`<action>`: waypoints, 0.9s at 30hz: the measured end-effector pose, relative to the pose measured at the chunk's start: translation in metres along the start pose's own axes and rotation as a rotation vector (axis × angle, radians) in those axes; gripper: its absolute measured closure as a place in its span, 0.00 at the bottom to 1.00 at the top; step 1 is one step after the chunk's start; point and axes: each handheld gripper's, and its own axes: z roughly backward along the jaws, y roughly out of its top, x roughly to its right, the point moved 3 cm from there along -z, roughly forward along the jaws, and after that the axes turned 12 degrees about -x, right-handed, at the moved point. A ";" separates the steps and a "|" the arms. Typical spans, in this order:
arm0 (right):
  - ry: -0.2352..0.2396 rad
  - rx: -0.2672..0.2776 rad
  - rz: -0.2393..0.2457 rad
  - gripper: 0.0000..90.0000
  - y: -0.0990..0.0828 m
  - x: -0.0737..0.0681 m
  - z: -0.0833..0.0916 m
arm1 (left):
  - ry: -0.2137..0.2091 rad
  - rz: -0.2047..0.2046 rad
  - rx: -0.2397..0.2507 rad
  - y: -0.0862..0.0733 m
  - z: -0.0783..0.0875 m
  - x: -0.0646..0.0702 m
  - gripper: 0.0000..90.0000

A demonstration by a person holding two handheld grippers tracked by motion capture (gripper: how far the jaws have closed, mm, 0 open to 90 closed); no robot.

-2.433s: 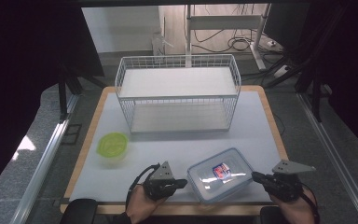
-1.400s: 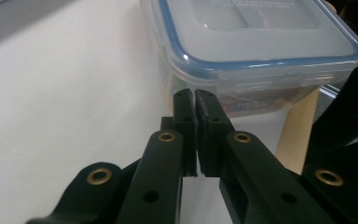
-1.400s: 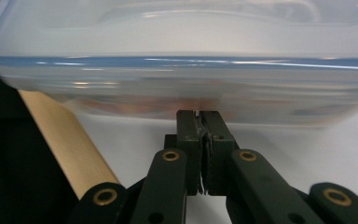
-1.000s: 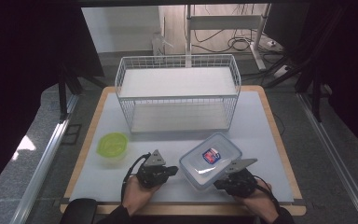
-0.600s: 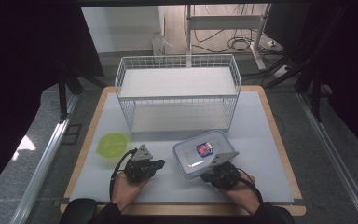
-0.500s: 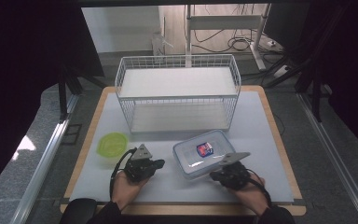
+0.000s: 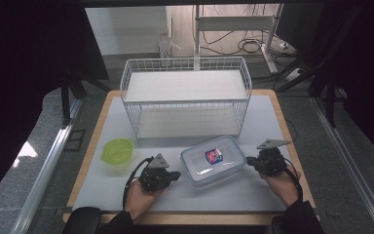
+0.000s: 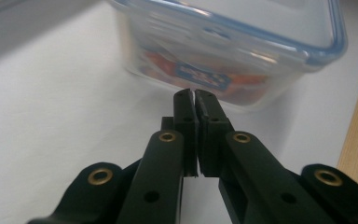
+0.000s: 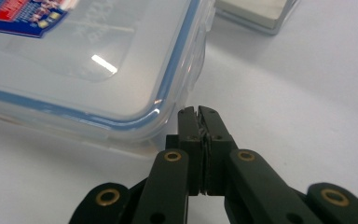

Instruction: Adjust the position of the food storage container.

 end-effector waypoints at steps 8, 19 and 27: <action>0.041 -0.024 0.017 1.00 0.006 -0.018 -0.014 | 0.024 0.020 -0.024 -0.001 -0.001 -0.002 0.98; 0.077 -0.034 0.077 1.00 0.015 -0.059 -0.024 | 0.130 0.131 -0.050 -0.010 0.014 -0.040 1.00; 0.089 -0.042 0.105 1.00 0.015 -0.072 -0.026 | 0.163 0.129 -0.061 -0.007 0.014 -0.053 1.00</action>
